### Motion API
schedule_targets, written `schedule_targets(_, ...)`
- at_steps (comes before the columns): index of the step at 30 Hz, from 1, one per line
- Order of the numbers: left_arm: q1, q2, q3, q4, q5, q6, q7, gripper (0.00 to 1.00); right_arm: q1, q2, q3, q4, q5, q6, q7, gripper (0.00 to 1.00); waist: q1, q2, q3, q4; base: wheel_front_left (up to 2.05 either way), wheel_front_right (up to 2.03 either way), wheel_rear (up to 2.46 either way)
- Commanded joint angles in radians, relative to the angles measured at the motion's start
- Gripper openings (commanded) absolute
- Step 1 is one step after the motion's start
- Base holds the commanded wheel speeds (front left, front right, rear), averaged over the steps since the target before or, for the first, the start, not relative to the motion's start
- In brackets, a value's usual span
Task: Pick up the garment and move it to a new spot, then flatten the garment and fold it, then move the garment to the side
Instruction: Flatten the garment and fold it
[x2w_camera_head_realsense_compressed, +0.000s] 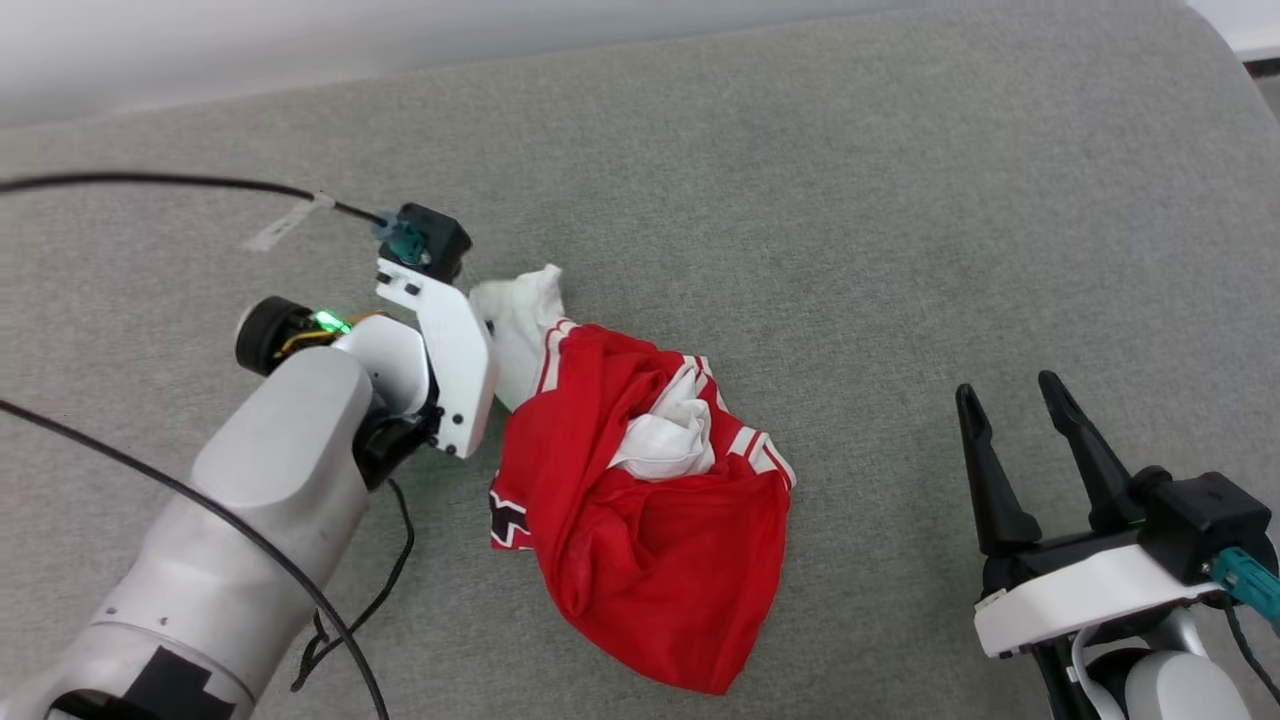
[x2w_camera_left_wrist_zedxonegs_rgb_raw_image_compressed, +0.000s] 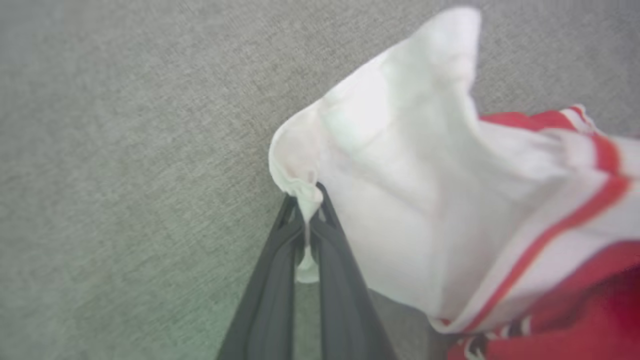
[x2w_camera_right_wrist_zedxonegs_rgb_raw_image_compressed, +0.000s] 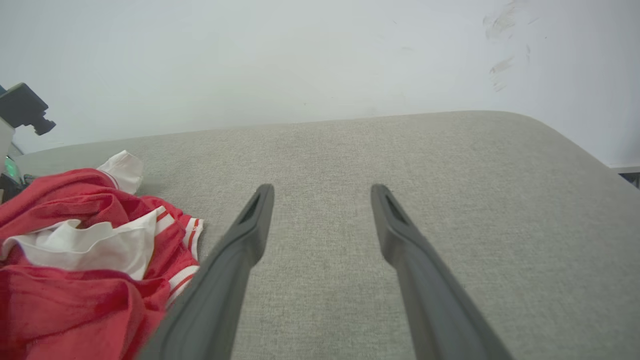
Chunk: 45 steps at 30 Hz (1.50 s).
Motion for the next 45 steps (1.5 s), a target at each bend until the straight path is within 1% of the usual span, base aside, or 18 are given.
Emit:
schedule_targets(1, -0.003, 0.019, 0.005, -0.017, 0.003, 0.002, -0.059, 0.00, -0.002, 0.000, -0.005, 0.004, 0.005, 0.000, -0.004, 1.00, -0.0001, 0.0000, -0.021, 0.023, 0.00, 0.00, 0.00)
schedule_targets(4, 0.002, 0.047, 0.018, -0.055, 0.003, 0.002, -0.145, 0.00, 0.012, 0.000, -0.014, 0.005, -0.001, 0.000, 0.002, 1.00, -0.0001, 0.0000, -0.041, 0.051, 0.00, 0.00, 0.00)
schedule_targets(5, 0.002, 0.047, 0.018, -0.055, 0.003, 0.002, -0.145, 0.00, 0.012, 0.000, -0.014, 0.005, -0.001, 0.000, 0.002, 1.00, -0.0001, 0.0000, -0.041, 0.051, 0.00, 0.00, 0.00)
schedule_targets(7, 0.029, 0.065, 0.032, -0.085, -0.005, 0.002, -0.188, 0.00, 0.017, 0.000, -0.024, 0.002, -0.004, 0.000, 0.006, 1.00, -0.0001, 0.0000, -0.053, 0.071, 0.00, 0.00, 0.00)
schedule_targets(10, 0.077, 0.109, 0.054, -0.151, -0.014, 0.016, -0.242, 0.00, 0.023, 0.000, -0.040, -0.003, -0.005, 0.000, 0.012, 1.00, -0.0001, 0.0000, -0.074, 0.098, 0.00, 0.00, 0.00)
schedule_targets(11, 0.157, 0.153, 0.083, -0.231, -0.030, 0.051, -0.287, 0.00, 0.033, 0.000, -0.055, -0.008, -0.007, 0.000, 0.019, 1.00, -0.0001, 0.0000, -0.091, 0.124, 0.00, 0.00, 0.00)
schedule_targets(15, 0.311, 0.215, 0.123, -0.349, -0.062, 0.125, -0.319, 0.00, 0.045, 0.000, -0.067, -0.014, -0.005, 0.000, 0.024, 1.00, -0.0001, 0.0000, -0.112, 0.153, 0.00, 0.00, 0.00)
schedule_targets(19, 0.494, 0.252, 0.161, -0.445, -0.124, 0.202, -0.320, 0.00, 0.056, 0.000, -0.065, -0.016, 0.000, 0.000, 0.028, 1.00, -0.0001, 0.0000, -0.125, 0.162, 0.00, 0.00, 0.00)
schedule_targets(22, 0.625, 0.258, 0.189, -0.486, -0.178, 0.251, -0.330, 0.00, 0.056, 0.000, -0.059, -0.016, 0.000, 0.000, 0.030, 1.00, -0.0001, 0.0000, -0.134, 0.160, 0.00, 0.00, 0.00)
schedule_targets(25, 0.739, 0.246, 0.212, -0.512, -0.230, 0.292, -0.341, 0.00, 0.063, 0.000, -0.057, -0.014, 0.000, 0.000, 0.029, 1.00, -0.0001, 0.0000, -0.146, 0.155, 0.00, 0.00, 0.00)
schedule_targets(27, 0.807, 0.237, 0.218, -0.519, -0.259, 0.306, -0.342, 0.00, 0.067, 0.000, -0.056, -0.012, 0.000, 0.000, 0.031, 1.00, -0.0001, 0.0000, -0.157, 0.150, 0.00, 0.00, 0.00)
schedule_targets(30, 0.875, 0.220, 0.212, -0.526, -0.286, 0.312, -0.342, 0.00, 0.080, 0.000, -0.061, -0.013, -0.004, 0.000, 0.036, 1.00, -0.0001, 0.0000, -0.175, 0.146, 0.00, 0.00, 0.00)
schedule_targets(31, 0.887, 0.215, 0.210, -0.530, -0.286, 0.314, -0.350, 0.37, 0.081, 0.000, -0.064, -0.014, -0.005, 0.000, 0.038, 1.00, -0.0001, 0.0000, -0.181, 0.146, 0.00, 0.00, 0.00)
schedule_targets(32, 0.890, 0.213, 0.210, -0.537, -0.276, 0.316, -0.368, 1.00, 0.083, 0.000, -0.066, -0.016, -0.007, 0.000, 0.038, 1.00, -0.0001, 0.0000, -0.188, 0.146, 0.00, 0.00, 0.00)
schedule_targets(36, 0.869, 0.204, 0.229, -0.567, -0.236, 0.325, -0.469, 1.00, 0.102, 0.000, -0.073, -0.023, -0.012, 0.000, 0.048, 1.00, -0.0001, 0.0000, -0.214, 0.150, 0.00, 0.00, 0.00)
schedule_targets(40, 0.847, 0.200, 0.242, -0.611, -0.175, 0.349, -0.569, 1.00, 0.114, 0.000, -0.070, -0.028, -0.014, 0.000, 0.059, 1.00, -0.0001, 0.0000, -0.240, 0.151, 0.00, 0.00, 0.00)
schedule_targets(43, 0.839, 0.190, 0.259, -0.675, -0.134, 0.380, -0.608, 1.00, 0.123, 0.000, -0.068, -0.031, -0.013, 0.000, 0.066, 1.00, -0.0001, 0.0000, -0.255, 0.149, 0.00, 0.00, 0.00)
schedule_targets(45, 0.845, 0.191, 0.267, -0.717, -0.107, 0.391, -0.619, 1.00, 0.126, 0.000, -0.068, -0.035, -0.010, 0.000, 0.069, 1.00, -0.0001, 0.0000, -0.259, 0.148, 0.00, 0.00, 0.00)
